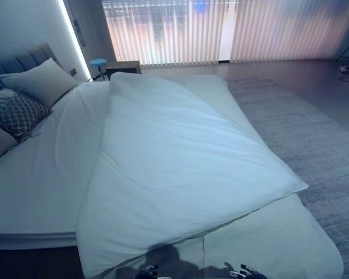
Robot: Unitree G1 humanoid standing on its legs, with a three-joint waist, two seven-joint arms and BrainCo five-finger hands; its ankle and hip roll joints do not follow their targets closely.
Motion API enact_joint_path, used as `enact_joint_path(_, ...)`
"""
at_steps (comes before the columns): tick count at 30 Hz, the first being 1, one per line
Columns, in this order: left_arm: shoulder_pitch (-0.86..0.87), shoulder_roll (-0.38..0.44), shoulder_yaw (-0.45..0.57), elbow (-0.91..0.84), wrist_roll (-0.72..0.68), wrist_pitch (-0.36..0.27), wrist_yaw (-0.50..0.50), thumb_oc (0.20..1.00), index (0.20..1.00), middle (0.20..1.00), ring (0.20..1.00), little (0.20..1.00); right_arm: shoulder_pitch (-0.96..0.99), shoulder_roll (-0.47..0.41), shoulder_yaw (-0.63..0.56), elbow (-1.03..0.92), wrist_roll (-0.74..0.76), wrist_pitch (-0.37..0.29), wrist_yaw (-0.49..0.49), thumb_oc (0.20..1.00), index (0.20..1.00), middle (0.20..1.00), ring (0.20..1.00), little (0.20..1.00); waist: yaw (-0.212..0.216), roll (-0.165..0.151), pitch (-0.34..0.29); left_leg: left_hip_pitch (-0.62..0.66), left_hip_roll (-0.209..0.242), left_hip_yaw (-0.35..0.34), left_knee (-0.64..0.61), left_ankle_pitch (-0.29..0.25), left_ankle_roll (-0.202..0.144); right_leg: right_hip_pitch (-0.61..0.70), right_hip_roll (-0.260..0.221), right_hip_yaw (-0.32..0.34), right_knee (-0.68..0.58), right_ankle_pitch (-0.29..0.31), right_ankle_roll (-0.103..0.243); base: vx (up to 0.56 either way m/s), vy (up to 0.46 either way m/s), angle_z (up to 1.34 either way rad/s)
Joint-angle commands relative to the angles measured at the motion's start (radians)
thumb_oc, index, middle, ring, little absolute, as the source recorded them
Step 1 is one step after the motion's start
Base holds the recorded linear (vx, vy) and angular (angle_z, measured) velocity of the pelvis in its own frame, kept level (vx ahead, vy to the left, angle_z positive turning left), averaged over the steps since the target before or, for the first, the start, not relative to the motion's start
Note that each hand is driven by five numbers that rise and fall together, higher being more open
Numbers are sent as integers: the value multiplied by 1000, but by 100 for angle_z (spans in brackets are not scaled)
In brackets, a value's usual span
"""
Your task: Make the bed
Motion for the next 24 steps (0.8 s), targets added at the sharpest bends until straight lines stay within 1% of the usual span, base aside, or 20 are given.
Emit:
enact_joint_path(1, -72, -25, 18, 37, -55, -17, -18, 1000, 1000, 1000, 1000, 1000, -35, 26, 26, 32, -6, -30, 2, 1000, 1000, 1000, 1000, 1000, -28, -39, -7, 6, 31, 45, 7, -34, -14, -17, -120, 37, 4, -10, 159, 0, 0, 0)
enact_joint_path(4, -69, -27, 25, 33, -82, -19, -23, 1000, 1000, 1000, 1000, 1000, -31, 27, 25, 28, -1, -33, -1, 1000, 1000, 1000, 1000, 1000, -33, -39, -7, 0, 33, 47, 7, -39, -14, -23, -118, 41, 4, -8, 160, -11, -1, 0)
enact_joint_path(6, -76, -29, 35, 18, -146, -18, -26, 1000, 1000, 1000, 1000, 1000, -31, 27, 11, 11, 37, -42, -14, 1000, 1000, 1000, 1000, 1000, -44, -43, 12, -18, 41, 54, 7, -35, -16, -54, -107, 54, 4, 3, 157, -80, -16, -2)
enact_joint_path(8, -82, -30, 30, 15, -158, -18, -26, 1000, 1000, 1000, 1000, 1000, -33, 25, 9, 5, 43, -48, -27, 1000, 1000, 1000, 1000, 1000, -50, -46, 23, -27, 44, 57, 7, -32, -17, -66, -102, 61, 4, 7, 155, -90, -15, -7)
enact_joint_path(9, -101, -28, 38, 11, -211, -18, -3, 1000, 1000, 1000, 1000, 1000, -40, 22, -2, -9, 55, -65, -74, 1000, 1000, 1000, 1000, 1000, -62, -48, 49, -45, 51, 65, 7, -24, -17, -106, -90, 73, 27, 8, 151, -114, -8, -12)
enact_joint_path(10, -109, -31, 37, 5, -232, -18, 11, 1000, 1000, 1000, 1000, 1000, -46, 20, -4, -17, 61, -68, -91, 1000, 1000, 1000, 1000, 1000, -65, -49, 60, -53, 53, 68, 7, -22, -17, -125, -86, 77, 41, 7, 151, -187, -10, -27)
enact_joint_path(11, -129, -37, 42, 3, -287, -20, 29, 1000, 1000, 1000, 1000, 1000, -57, 20, -12, -25, 83, -76, -117, 1000, 1000, 1000, 1000, 1000, -70, -50, 82, -73, 57, 71, 7, -14, -17, -160, -77, 81, 68, 4, 149, -159, -2, -27)
enact_joint_path(14, -189, -49, 38, -27, -402, -28, 55, 1000, 1000, 1000, 1000, 1000, -88, 18, 11, -70, 119, -81, -149, 1000, 1000, 1000, 1000, 1000, -78, -55, 144, -128, 62, 72, 7, 10, -19, -251, -61, 81, 143, -8, 147, -212, -9, -26)
enact_joint_path(15, -204, -53, 38, -34, -431, -28, 58, 1000, 1000, 1000, 1000, 1000, -93, 15, 17, -76, 126, -85, -156, 1000, 1000, 1000, 1000, 1000, -79, -55, 155, -140, 63, 72, 7, 18, -20, -268, -59, 75, 161, -14, 147, -101, -14, -8)
enact_joint_path(16, -204, -53, 38, -34, -431, -28, 58, 1000, 1000, 1000, 1000, 1000, -93, 15, 17, -76, 126, -85, -156, 1000, 1000, 1000, 1000, 1000, -79, -55, 155, -140, 63, 72, 7, 18, -20, -268, -59, 75, 161, -14, 147, -173, -36, -2)
enact_joint_path(17, -247, -62, 45, -54, -511, -34, 73, 1000, 1000, 1000, 1000, 1000, -118, 12, 35, -106, 146, -93, -173, 1000, 1000, 1000, 1000, 1000, -81, -62, 197, -194, 60, 62, 44, 34, -21, -320, -52, 66, 217, -29, 143, -211, -36, 4)
enact_joint_path(19, -293, -77, 58, -63, -581, -40, 95, 1000, 1000, 1000, 1000, 1000, -139, 10, 43, -115, 173, -100, -180, 1000, 1000, 1000, 1000, 1000, -82, -68, 233, -278, 58, 52, 149, 13, -23, -385, -59, 51, 295, -44, 143, -232, -41, 7)
enact_joint_path(21, -329, -80, 73, -62, -620, -38, 121, 1000, 1000, 1000, 1000, 1000, -143, 10, 54, -140, 184, -99, -180, 1000, 1000, 1000, 1000, 1000, -90, -73, 242, -357, 54, 38, 235, -3, -26, -429, -65, 42, 338, -51, 142, -127, -40, 17)
enact_joint_path(23, -373, -87, 106, -69, -688, -35, 147, 1000, 1000, 1000, 1000, 1000, -145, -2, 72, -178, 199, -97, -159, 1000, 1000, 1000, 1000, 1000, -97, -71, 247, -449, 67, 31, 321, -25, -34, -499, -73, 35, 399, -70, 141, -90, -43, 48)
enact_joint_path(24, -373, -87, 107, -68, -688, -35, 147, 1000, 1000, 1000, 1000, 1000, -145, -2, 72, -178, 200, -97, -160, 1000, 1000, 1000, 1000, 1000, -99, -69, 242, -460, 67, 29, 330, -29, -34, -508, -73, 34, 404, -72, 141, -107, -50, 26)
